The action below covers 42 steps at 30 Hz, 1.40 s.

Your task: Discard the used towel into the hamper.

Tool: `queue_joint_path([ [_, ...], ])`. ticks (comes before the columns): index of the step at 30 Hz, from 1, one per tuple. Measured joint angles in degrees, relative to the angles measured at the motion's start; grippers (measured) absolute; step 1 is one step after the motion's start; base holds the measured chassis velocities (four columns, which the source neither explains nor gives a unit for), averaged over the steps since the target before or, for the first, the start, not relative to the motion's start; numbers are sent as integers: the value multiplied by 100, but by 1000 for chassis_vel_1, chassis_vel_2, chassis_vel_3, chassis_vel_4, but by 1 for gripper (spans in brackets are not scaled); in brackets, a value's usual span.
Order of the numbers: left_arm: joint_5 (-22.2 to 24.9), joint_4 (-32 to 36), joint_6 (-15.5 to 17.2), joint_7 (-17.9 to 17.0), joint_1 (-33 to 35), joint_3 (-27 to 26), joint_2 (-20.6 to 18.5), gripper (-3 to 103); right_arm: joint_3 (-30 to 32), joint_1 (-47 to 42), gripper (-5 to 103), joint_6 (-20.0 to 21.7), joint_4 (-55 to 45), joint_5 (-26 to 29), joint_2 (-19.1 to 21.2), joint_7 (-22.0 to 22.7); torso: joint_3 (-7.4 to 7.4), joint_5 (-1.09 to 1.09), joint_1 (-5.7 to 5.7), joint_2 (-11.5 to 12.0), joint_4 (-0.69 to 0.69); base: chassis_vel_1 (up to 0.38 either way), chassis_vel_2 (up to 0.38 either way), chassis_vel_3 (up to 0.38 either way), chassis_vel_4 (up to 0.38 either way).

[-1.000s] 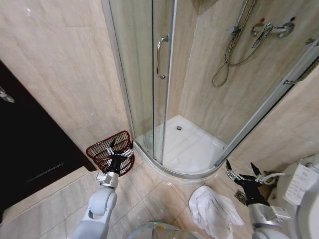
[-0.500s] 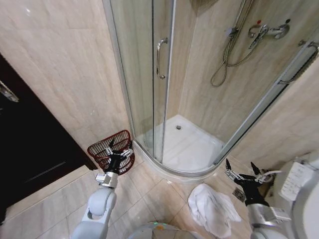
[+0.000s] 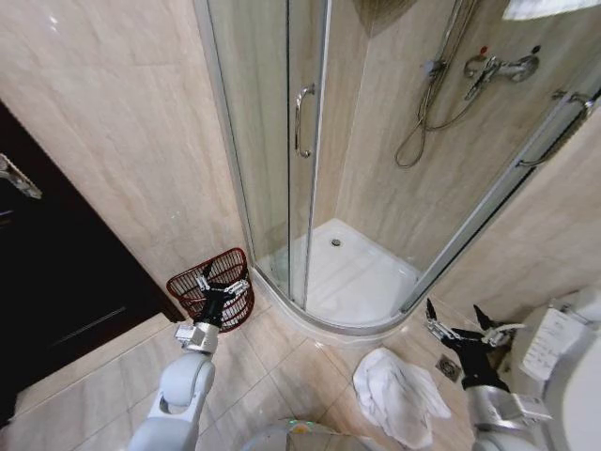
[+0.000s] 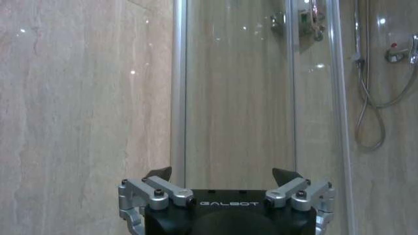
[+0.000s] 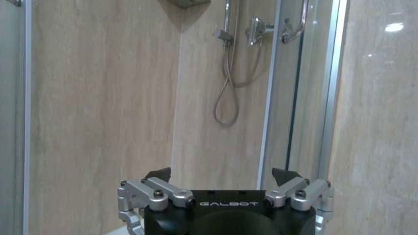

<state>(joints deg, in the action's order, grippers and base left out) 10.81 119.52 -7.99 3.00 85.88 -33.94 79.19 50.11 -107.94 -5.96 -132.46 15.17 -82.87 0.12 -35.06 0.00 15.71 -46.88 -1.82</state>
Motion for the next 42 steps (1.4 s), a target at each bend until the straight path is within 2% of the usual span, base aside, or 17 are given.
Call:
queue_joint_path([
  [35,-37,-6,-23,62,30,25,91,100,62,-76,100,-43,27,38,79,44,-551,0,412,-965,0,58,-54,-55,56],
  [42,-56,-24,-17,65,19,30,84,100,70,-46,100,-161,134,73,82,27,-665,1,499,-1165,0,70,-59,-58,69],
])
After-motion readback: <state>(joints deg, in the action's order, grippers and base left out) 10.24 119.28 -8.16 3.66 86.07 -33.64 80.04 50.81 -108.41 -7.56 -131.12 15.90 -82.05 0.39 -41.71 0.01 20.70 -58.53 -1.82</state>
